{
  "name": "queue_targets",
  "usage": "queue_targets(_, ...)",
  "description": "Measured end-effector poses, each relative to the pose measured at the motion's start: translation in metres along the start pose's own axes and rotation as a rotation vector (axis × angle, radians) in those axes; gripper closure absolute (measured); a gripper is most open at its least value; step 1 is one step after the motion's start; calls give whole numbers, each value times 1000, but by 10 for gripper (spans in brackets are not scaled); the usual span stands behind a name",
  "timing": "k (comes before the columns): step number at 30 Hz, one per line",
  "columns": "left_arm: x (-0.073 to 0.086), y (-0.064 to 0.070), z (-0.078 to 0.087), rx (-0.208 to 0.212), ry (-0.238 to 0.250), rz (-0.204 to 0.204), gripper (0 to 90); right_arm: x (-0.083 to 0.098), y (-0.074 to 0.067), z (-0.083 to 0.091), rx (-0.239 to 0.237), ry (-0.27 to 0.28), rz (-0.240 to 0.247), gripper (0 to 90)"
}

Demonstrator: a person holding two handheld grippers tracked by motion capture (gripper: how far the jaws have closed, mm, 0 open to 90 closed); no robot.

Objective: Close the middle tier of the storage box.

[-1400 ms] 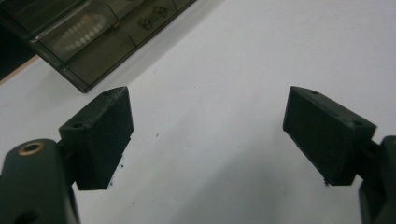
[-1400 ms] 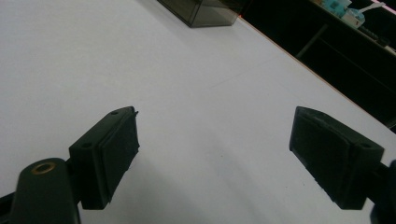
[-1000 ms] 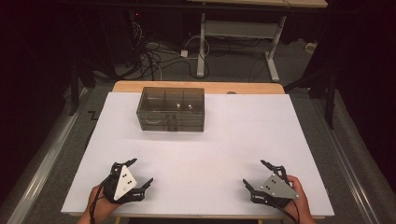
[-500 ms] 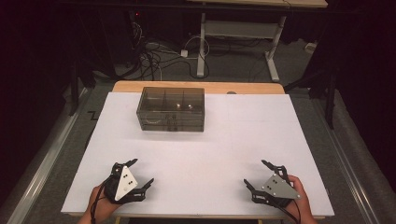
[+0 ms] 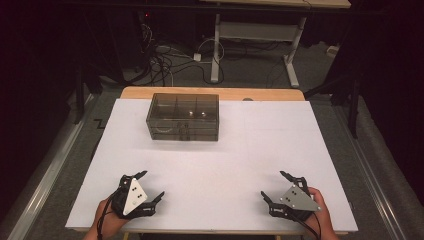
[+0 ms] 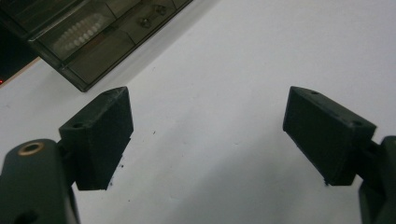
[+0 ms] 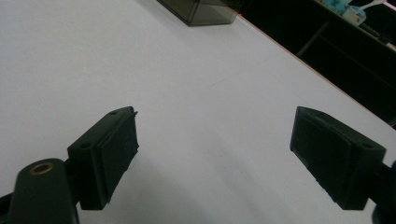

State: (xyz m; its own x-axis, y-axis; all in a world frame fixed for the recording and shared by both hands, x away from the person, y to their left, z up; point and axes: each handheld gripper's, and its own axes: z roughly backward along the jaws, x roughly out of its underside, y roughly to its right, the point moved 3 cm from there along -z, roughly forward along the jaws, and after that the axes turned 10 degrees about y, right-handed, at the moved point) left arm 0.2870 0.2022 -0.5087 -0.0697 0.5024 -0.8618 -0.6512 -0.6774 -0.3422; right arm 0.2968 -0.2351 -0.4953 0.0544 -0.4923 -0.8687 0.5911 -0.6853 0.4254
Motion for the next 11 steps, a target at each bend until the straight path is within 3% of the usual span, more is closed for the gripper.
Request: queue_targets(11, 0, -4, 0, -16, -3, 2, 161, 2, 2, 1, -3, -7, -24, 158)
